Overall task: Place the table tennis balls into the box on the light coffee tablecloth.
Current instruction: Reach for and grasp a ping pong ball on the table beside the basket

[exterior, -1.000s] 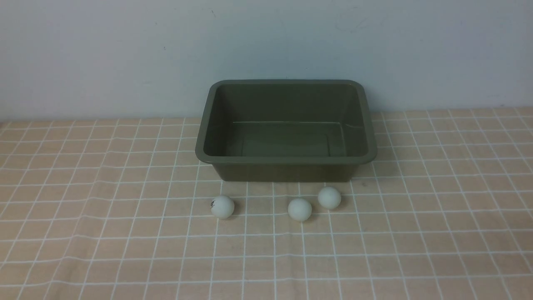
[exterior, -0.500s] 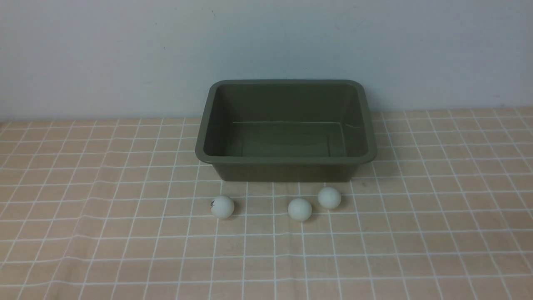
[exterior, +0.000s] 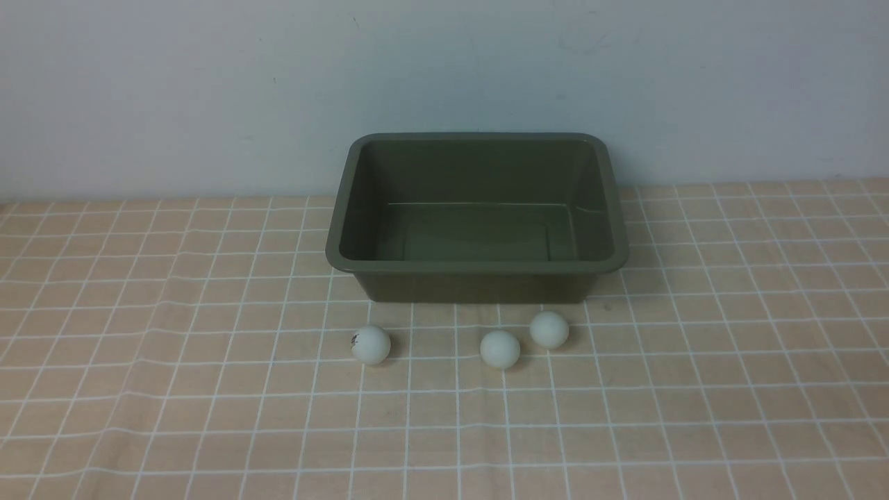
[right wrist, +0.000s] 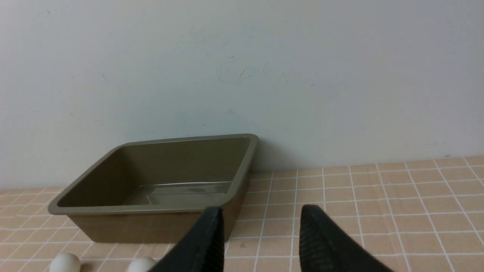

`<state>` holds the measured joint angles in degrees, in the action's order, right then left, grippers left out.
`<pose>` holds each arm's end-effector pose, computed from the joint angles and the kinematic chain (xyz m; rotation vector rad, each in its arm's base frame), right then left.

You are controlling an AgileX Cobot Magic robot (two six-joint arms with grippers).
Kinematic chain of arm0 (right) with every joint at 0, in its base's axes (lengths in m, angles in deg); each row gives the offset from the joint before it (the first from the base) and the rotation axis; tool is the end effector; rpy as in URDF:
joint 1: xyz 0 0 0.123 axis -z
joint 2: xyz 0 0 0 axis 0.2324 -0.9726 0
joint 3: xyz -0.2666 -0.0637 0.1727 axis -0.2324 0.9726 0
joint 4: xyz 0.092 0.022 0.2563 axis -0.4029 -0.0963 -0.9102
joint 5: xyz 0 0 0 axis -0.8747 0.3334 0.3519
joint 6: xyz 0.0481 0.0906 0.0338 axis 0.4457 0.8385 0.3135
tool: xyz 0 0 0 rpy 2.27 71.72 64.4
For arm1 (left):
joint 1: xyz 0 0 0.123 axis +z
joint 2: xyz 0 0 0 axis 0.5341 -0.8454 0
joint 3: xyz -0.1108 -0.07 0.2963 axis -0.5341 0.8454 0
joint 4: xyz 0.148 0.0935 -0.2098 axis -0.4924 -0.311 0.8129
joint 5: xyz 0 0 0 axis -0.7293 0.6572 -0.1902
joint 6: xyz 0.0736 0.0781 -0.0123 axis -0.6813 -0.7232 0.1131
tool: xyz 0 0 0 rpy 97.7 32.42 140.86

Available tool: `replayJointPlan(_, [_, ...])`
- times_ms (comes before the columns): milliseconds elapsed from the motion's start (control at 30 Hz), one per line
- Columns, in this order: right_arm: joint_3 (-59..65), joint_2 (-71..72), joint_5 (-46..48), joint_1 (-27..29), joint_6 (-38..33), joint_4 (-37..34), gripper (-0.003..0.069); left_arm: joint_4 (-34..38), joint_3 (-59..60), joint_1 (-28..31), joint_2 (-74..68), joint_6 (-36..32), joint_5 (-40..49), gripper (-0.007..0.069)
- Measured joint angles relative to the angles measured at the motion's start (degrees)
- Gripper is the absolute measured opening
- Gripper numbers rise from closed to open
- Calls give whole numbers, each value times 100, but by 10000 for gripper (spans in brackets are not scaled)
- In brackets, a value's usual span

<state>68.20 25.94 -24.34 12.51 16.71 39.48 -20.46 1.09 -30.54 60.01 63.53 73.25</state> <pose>0.0254 0.0191 0.2697 0.0303 1.7167 0.3107 0.0497 0.0026 0.1632 0.0664 1.9100 0.1022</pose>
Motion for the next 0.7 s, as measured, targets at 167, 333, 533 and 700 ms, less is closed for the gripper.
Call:
replayJointPlan(167, [0, 0, 304, 0, 0, -125, 263, 33, 30, 0, 0, -8, -188, 266])
replayJointPlan(333, [0, 0, 498, -2, 0, -195, 263, 219, 38, 0, 0, 64, -527, 266])
replayJointPlan(533, [0, 0, 505, -2, 0, -214, 263, 914, 49, 0, 0, 219, -979, 266])
replayJointPlan(700, [0, 0, 510, -2, 0, -214, 263, 1859, 49, 0, 0, 485, -1315, 266])
